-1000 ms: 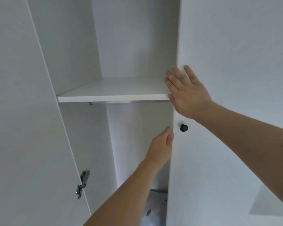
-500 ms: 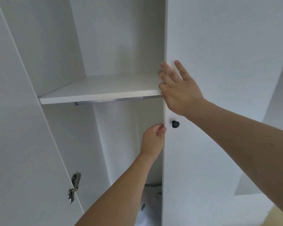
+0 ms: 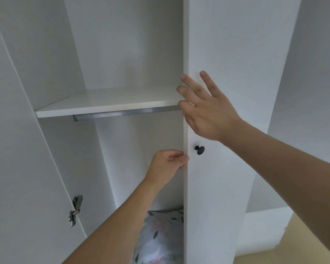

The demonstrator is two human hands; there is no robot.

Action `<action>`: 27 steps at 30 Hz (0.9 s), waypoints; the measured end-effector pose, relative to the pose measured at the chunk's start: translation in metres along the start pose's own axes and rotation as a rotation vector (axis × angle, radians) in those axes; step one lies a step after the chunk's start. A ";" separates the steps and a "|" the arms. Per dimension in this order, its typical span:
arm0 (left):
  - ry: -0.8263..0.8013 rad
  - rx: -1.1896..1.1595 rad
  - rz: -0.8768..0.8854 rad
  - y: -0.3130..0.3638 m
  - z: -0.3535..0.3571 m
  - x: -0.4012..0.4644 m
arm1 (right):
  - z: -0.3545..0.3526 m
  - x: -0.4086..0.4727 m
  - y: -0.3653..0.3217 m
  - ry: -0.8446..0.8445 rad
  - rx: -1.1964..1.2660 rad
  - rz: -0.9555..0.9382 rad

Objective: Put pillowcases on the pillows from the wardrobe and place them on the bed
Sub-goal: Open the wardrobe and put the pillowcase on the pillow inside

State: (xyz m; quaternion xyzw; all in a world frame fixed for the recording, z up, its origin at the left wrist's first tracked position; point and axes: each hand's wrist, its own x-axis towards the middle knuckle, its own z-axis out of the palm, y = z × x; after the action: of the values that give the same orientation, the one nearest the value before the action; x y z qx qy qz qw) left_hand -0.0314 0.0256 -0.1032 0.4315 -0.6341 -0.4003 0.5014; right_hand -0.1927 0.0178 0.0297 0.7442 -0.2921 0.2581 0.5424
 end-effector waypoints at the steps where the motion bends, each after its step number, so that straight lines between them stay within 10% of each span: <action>1: -0.039 0.002 -0.007 0.005 0.001 -0.003 | -0.005 -0.006 0.001 0.021 0.000 -0.006; 27: -0.656 0.101 0.170 0.027 0.187 -0.029 | -0.171 -0.152 0.089 -0.284 -0.357 0.008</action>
State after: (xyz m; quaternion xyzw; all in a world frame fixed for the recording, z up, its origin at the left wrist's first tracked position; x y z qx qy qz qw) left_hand -0.2154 0.0753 -0.1195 0.2498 -0.8142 -0.4428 0.2805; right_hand -0.3743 0.1836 0.0292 0.6642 -0.4096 0.0972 0.6178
